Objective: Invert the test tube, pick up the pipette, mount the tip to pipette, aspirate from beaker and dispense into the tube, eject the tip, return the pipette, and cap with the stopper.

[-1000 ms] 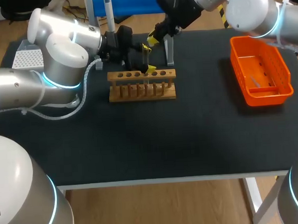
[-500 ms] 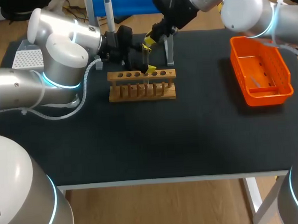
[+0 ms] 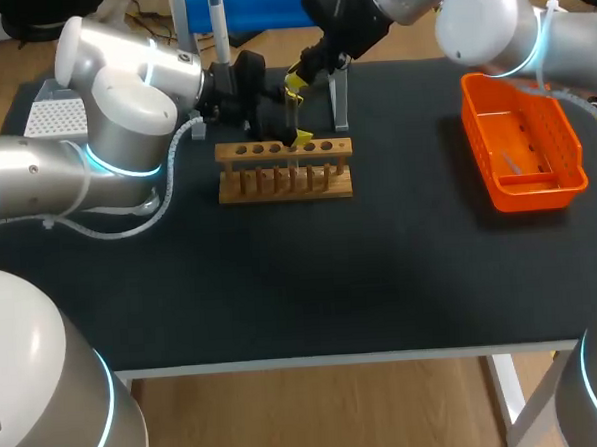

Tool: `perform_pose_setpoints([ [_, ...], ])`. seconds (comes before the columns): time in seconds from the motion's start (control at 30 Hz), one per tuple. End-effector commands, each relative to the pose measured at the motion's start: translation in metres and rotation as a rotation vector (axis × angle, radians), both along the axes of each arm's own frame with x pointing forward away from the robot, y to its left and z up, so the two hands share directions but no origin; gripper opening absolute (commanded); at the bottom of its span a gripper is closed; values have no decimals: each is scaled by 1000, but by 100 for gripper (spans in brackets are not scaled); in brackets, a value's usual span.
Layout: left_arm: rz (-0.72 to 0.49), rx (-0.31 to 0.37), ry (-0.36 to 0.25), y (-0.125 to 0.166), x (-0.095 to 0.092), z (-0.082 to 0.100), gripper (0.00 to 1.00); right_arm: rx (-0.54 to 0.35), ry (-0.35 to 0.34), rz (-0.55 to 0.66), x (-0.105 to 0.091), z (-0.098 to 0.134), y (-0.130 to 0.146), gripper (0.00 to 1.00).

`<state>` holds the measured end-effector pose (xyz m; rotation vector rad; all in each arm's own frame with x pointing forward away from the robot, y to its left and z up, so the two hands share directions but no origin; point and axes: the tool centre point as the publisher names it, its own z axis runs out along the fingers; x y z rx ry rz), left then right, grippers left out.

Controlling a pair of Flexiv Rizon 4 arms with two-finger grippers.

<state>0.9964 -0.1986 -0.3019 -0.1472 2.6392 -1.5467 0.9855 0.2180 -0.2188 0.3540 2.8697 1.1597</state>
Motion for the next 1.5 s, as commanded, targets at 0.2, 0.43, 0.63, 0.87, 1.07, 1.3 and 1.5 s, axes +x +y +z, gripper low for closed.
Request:
perform_pose_setpoints([
  [0.2, 1, -3, -2, 0, 0, -1, 100, -3, 11, 5, 1, -7, 3, 0],
  [0.43, 1, -3, -2, 0, 0, -1, 100, -7, 14, 3, 1, -9, 1, 0],
  [0.63, 1, -3, -2, 0, 0, -1, 100, 8, 4, -2, 2, 1, 1, 0],
  [0.87, 1, -3, -2, 0, 0, -1, 100, 22, -6, -1, 2, 8, 2, 0],
  [1.07, 1, -3, -2, 0, 0, -1, 100, 25, -2, 0, 2, 6, 3, 0],
  [1.3, 1, -3, -2, 0, 0, -1, 100, 22, 7, 1, 0, 1, 4, 0],
  [1.5, 1, -3, -2, 0, 0, -1, 100, 18, 13, 1, 0, -4, 4, 0],
])
